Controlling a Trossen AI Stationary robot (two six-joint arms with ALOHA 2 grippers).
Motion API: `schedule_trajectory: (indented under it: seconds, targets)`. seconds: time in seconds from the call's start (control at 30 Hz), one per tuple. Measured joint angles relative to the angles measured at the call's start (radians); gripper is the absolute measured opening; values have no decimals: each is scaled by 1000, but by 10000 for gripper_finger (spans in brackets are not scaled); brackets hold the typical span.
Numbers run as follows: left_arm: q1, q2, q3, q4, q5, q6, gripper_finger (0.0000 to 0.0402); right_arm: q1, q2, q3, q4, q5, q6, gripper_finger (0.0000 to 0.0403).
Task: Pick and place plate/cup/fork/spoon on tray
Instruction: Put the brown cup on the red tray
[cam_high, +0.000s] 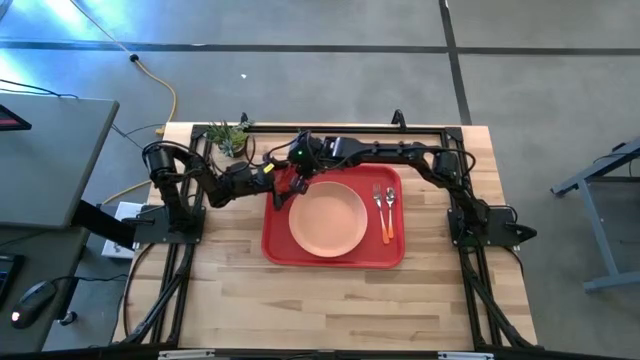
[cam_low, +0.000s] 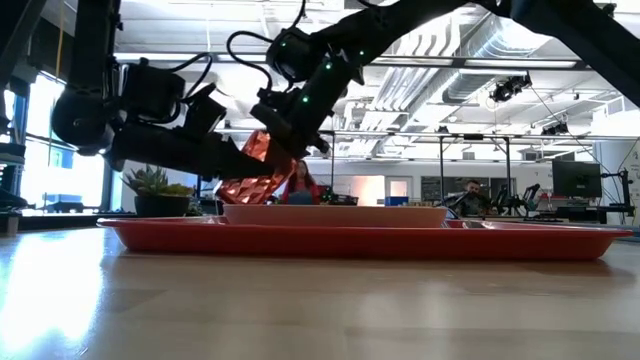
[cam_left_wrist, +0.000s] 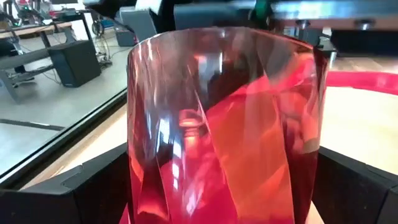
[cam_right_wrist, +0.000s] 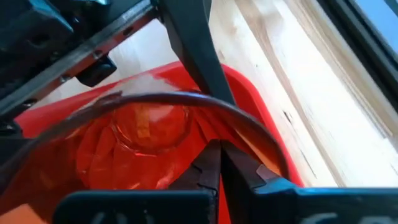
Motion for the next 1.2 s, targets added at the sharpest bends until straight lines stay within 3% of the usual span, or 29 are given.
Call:
schedule_trajectory:
  seconds: [0.23,0.47,0.77,1.0,1.2]
  targets:
    - [-1,0,-11,2,-56,-12,392,-1,-8,1,2,5,-25,22]
    - [-1,3,-12,-1,-74,-13,391,4,-51,3,17,-1,-72,68]
    - [0,4,-12,-1,-93,-23,395,24,-114,6,22,-200,-83,107]
    - [0,4,-12,0,-96,-22,396,55,-105,6,-37,-174,-55,107]
    - [1,6,-11,18,-102,-12,397,58,-102,7,-67,-72,-35,107]
